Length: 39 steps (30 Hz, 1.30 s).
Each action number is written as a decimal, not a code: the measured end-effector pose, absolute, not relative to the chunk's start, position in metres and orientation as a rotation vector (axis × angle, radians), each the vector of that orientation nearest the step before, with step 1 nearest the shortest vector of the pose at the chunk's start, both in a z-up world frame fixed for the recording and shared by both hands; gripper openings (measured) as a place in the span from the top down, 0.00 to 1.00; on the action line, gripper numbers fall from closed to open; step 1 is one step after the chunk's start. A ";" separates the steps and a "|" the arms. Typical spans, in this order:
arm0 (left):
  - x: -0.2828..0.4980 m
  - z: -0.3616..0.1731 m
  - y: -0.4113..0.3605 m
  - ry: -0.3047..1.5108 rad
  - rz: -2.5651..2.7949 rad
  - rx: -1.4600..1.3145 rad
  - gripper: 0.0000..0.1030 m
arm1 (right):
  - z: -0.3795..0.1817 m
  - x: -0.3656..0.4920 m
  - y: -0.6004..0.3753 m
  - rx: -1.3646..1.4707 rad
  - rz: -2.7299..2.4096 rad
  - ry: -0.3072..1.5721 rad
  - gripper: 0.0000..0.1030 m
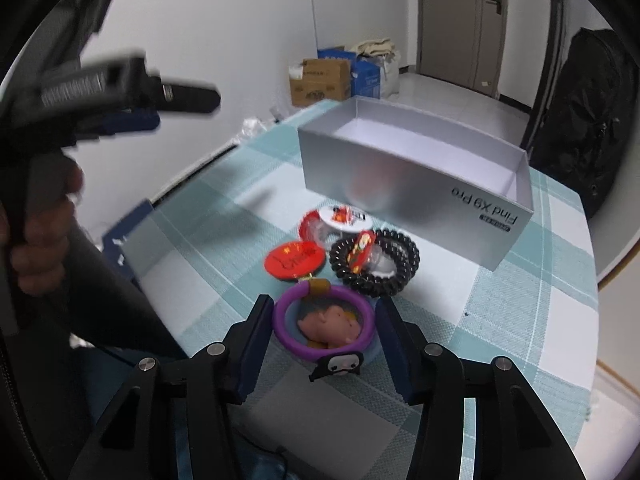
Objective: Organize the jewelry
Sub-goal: 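Reach the right tool down and grasp the purple ring, then lift the purple ring with the right tool while the left tool grasps the red 'I China' badge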
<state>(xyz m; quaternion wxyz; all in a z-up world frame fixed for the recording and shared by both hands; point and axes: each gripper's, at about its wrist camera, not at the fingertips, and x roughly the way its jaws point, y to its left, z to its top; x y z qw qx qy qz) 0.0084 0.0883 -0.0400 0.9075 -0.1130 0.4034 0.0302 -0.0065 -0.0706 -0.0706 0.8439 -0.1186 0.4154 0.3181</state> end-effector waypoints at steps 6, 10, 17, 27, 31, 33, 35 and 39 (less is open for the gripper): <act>0.012 -0.049 0.081 0.882 0.030 -0.208 0.01 | -0.060 -0.002 -0.083 -0.179 0.656 0.868 0.51; 0.012 -0.054 0.067 0.918 -0.006 -0.126 0.01 | -0.051 0.000 -0.091 -0.131 0.628 0.847 0.51; 0.014 -0.072 0.034 1.031 -0.162 -0.041 0.08 | -0.042 0.013 -0.119 -0.031 0.541 0.860 0.51; 0.024 -0.090 0.024 1.168 -0.231 -0.067 0.31 | -0.036 0.016 -0.137 0.015 0.501 0.842 0.51; 0.025 -0.091 0.023 1.183 -0.243 -0.073 0.43 | -0.033 0.014 -0.140 0.033 0.506 0.836 0.51; 0.023 -0.091 0.025 1.181 -0.249 -0.092 0.49 | -0.032 0.015 -0.141 0.042 0.509 0.834 0.51; 0.026 -0.092 0.025 1.182 -0.254 -0.113 0.59 | -0.031 0.015 -0.142 0.047 0.509 0.831 0.51; 0.025 -0.091 0.025 1.184 -0.264 -0.123 0.63 | -0.029 0.016 -0.144 0.060 0.510 0.832 0.51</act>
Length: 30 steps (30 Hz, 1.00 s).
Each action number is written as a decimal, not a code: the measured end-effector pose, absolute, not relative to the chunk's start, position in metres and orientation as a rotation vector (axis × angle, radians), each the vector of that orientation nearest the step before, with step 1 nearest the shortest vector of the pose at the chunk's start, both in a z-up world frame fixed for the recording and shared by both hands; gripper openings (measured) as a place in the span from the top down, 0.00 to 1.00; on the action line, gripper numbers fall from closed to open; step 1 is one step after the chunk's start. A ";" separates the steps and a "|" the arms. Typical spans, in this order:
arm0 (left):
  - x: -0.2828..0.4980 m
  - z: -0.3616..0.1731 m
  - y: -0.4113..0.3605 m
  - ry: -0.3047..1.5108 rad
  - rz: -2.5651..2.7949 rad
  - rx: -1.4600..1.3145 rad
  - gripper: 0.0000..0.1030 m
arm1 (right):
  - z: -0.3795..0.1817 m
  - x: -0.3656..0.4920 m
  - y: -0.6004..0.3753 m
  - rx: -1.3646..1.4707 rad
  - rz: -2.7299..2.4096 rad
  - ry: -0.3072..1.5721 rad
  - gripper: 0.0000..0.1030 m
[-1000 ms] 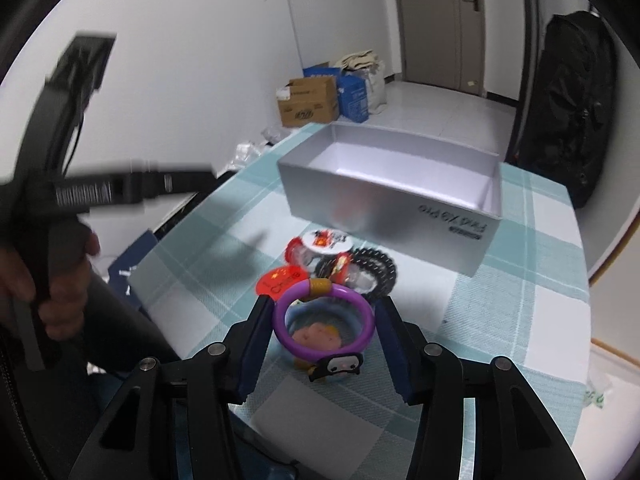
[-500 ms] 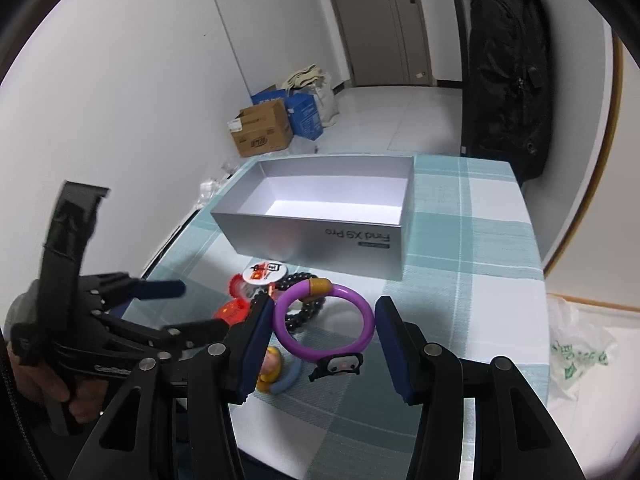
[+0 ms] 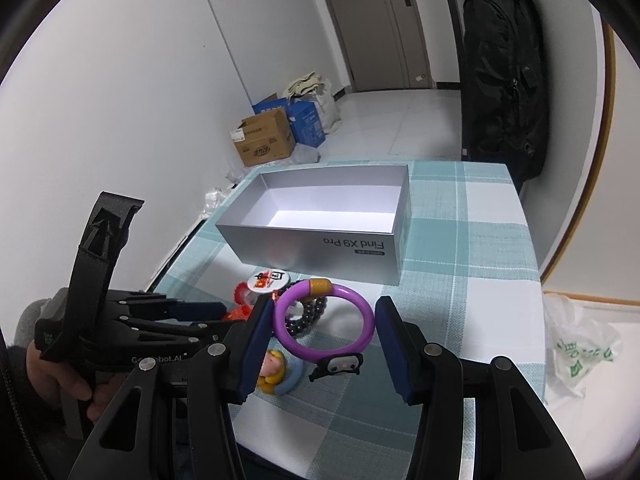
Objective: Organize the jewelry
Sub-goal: 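Lift the purple ring with the right tool while the left tool grasps the red 'I China' badge, then carry both items over the silver box and open both tools to drop them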
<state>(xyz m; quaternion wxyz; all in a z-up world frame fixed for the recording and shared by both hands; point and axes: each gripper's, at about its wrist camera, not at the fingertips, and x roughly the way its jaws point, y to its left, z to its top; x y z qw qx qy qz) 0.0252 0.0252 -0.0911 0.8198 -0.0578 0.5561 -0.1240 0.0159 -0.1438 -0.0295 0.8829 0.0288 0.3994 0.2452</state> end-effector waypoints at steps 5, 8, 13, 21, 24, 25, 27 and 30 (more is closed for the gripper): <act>0.027 -0.092 0.025 1.188 -0.265 -0.121 0.63 | -0.029 0.015 -0.144 0.061 0.510 0.829 0.51; 0.027 -0.092 0.029 1.195 -0.275 -0.142 0.63 | -0.029 0.015 -0.144 0.061 0.510 0.827 0.51; 0.022 -0.089 0.035 1.196 -0.299 -0.181 0.64 | -0.028 0.017 -0.144 0.075 0.507 0.829 0.51; 0.014 -0.068 0.046 1.136 -0.353 -0.273 0.64 | -0.025 0.018 -0.143 0.096 0.517 0.812 0.51; 0.015 -0.056 0.051 1.103 -0.389 -0.346 0.64 | -0.023 0.020 -0.143 0.118 0.524 0.800 0.51; 0.016 -0.048 0.055 1.078 -0.402 -0.378 0.64 | -0.022 0.022 -0.142 0.126 0.527 0.797 0.51; 0.021 -0.038 0.059 1.044 -0.408 -0.408 0.64 | -0.019 0.027 -0.140 0.139 0.532 0.788 0.51; 0.032 -0.022 0.062 0.994 -0.406 -0.437 0.64 | -0.013 0.038 -0.138 0.159 0.540 0.769 0.51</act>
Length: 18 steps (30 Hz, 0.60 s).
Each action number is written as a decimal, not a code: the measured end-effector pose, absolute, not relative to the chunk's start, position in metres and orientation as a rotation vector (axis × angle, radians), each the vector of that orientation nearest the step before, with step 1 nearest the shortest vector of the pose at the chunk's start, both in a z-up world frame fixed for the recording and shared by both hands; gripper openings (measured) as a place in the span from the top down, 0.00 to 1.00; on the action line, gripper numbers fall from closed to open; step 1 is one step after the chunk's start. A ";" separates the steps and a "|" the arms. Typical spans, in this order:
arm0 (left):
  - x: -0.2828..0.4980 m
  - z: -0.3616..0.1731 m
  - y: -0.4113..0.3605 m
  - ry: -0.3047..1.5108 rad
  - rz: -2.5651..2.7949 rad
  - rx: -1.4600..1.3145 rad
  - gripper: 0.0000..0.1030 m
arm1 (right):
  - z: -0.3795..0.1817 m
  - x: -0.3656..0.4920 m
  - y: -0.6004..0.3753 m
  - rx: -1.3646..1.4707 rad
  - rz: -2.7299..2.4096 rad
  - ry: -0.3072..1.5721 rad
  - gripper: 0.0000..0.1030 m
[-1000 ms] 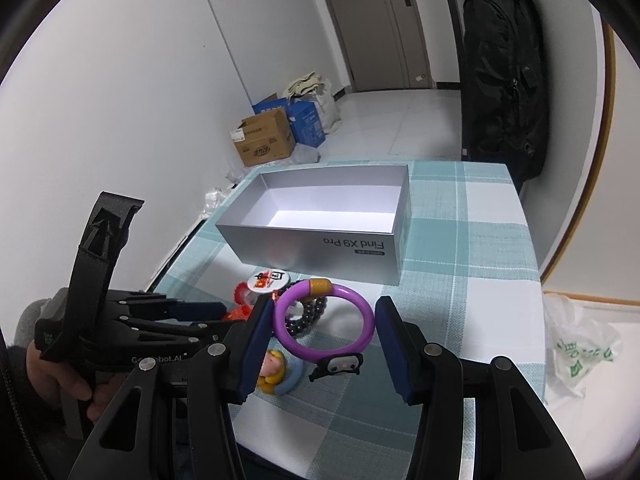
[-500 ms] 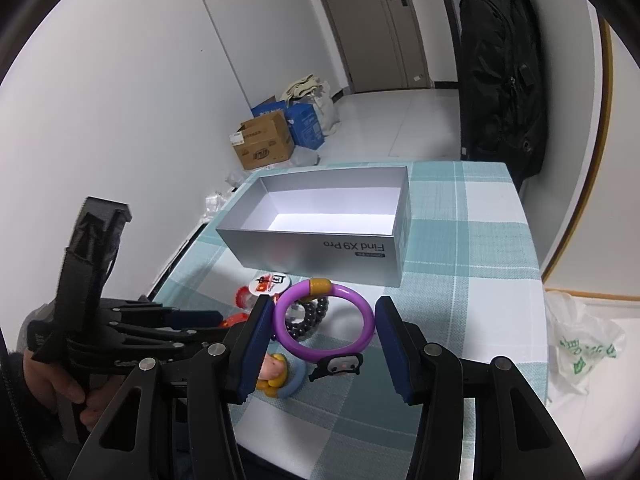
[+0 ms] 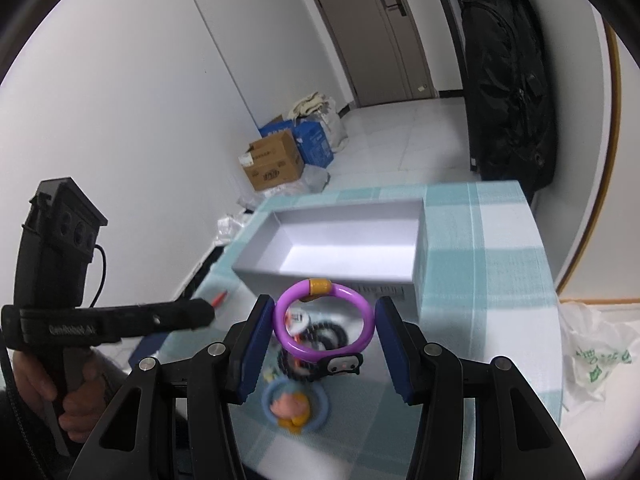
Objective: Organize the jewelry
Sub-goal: 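Carry both items over the silver box and open both tools to drop them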
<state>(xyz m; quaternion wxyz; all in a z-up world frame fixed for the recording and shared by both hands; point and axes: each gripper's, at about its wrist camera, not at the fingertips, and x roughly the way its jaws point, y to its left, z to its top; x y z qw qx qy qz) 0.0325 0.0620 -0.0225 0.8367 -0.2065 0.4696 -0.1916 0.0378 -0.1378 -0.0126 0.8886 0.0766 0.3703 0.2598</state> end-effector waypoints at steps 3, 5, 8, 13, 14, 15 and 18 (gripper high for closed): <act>0.052 -0.008 0.065 0.968 -0.419 -0.454 0.64 | -0.006 0.053 -0.136 0.190 0.546 0.762 0.51; 0.069 -0.001 0.063 0.957 -0.416 -0.444 0.64 | -0.002 0.064 -0.132 0.190 0.550 0.767 0.51; 0.092 0.000 0.065 0.965 -0.430 -0.454 0.64 | 0.001 0.081 -0.123 0.155 0.565 0.772 0.51; 0.129 -0.024 0.065 1.040 -0.422 -0.456 0.64 | -0.007 0.114 -0.116 0.154 0.562 0.811 0.51; 0.133 -0.027 0.065 1.052 -0.417 -0.459 0.64 | -0.010 0.121 -0.115 0.159 0.563 0.821 0.51; 0.139 -0.034 0.066 1.072 -0.414 -0.466 0.64 | -0.012 0.128 -0.113 0.154 0.560 0.830 0.51; 0.145 -0.044 0.071 1.108 -0.414 -0.509 0.64 | -0.019 0.141 -0.108 0.137 0.570 0.851 0.51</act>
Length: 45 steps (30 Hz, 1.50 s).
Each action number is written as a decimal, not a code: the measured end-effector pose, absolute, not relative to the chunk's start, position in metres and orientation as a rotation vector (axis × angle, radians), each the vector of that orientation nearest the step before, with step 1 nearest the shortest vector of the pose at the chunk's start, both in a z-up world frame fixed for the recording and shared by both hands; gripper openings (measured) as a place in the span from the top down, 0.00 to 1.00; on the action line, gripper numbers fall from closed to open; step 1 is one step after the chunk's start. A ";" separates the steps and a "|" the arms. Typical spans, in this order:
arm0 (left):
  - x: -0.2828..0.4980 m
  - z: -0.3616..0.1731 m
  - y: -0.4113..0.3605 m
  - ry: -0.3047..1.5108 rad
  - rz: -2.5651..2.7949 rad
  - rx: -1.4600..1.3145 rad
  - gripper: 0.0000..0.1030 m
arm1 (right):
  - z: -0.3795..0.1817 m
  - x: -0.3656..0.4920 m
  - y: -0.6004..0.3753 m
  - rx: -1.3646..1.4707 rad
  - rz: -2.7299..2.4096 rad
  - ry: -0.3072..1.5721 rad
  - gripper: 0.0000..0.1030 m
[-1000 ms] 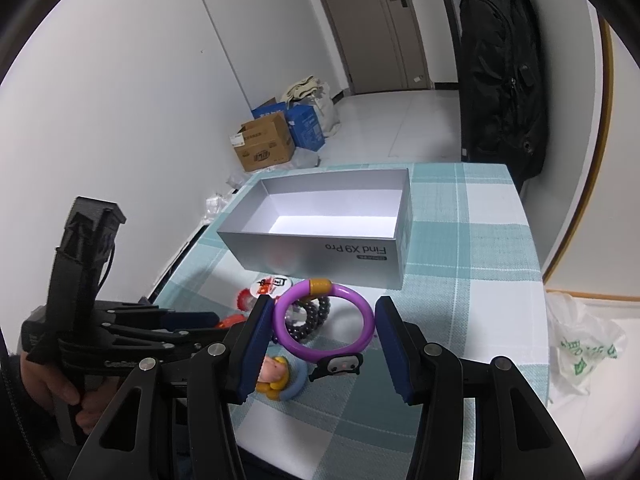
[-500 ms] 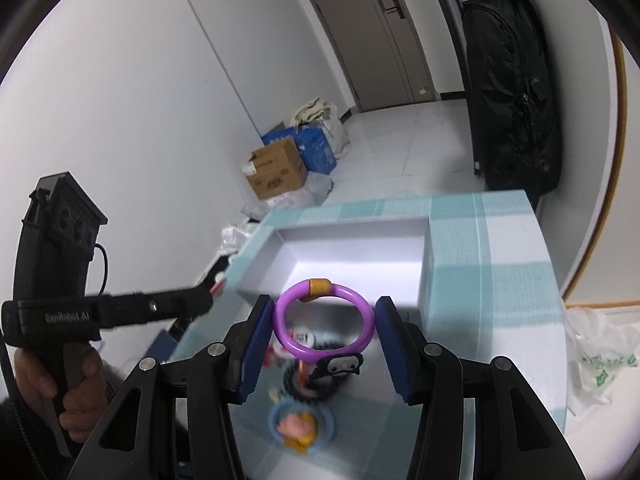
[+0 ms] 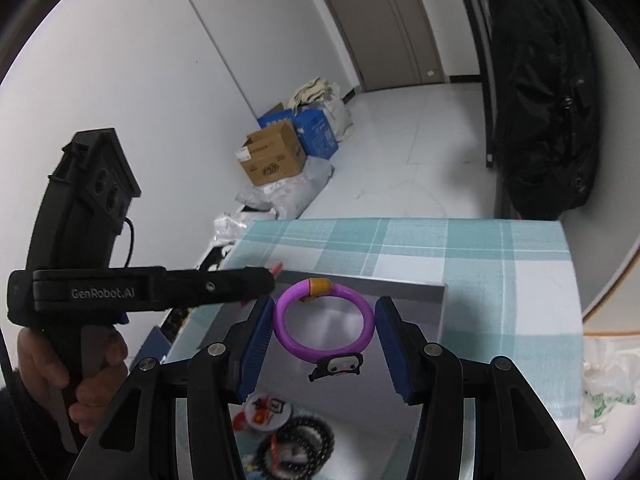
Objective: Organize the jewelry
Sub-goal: 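Carry both items over the silver box and open both tools to drop them, then raise both tools away from the silver box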
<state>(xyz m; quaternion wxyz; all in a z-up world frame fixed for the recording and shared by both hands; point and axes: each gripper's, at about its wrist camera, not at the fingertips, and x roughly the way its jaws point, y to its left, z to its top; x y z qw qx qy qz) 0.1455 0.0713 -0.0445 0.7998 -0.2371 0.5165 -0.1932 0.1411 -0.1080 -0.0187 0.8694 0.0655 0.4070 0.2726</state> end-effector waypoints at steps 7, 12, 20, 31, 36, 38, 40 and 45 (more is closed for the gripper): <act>0.155 -0.054 0.069 1.173 -0.446 -0.589 0.63 | -0.033 0.149 -0.103 0.104 0.585 0.891 0.49; 0.158 -0.054 0.073 1.163 -0.436 -0.617 0.41 | -0.023 0.142 -0.100 0.045 0.583 0.811 0.22; 0.140 -0.036 0.076 1.077 -0.413 -0.560 0.32 | -0.011 0.132 -0.124 0.089 0.556 0.761 0.11; 0.105 -0.024 0.058 1.003 -0.306 -0.366 0.32 | 0.001 0.103 -0.149 0.152 0.511 0.682 0.02; 0.081 -0.015 0.051 0.940 -0.277 -0.309 0.32 | 0.006 0.082 -0.154 0.144 0.478 0.641 0.02; 0.072 -0.015 0.047 0.934 -0.275 -0.269 0.32 | 0.007 0.074 -0.157 0.159 0.484 0.621 0.02; 0.064 -0.018 0.045 0.937 -0.289 -0.249 0.32 | 0.008 0.067 -0.159 0.156 0.482 0.601 0.01; 0.046 -0.026 0.042 0.952 -0.280 -0.219 0.31 | 0.003 0.049 -0.160 0.117 0.423 0.574 0.01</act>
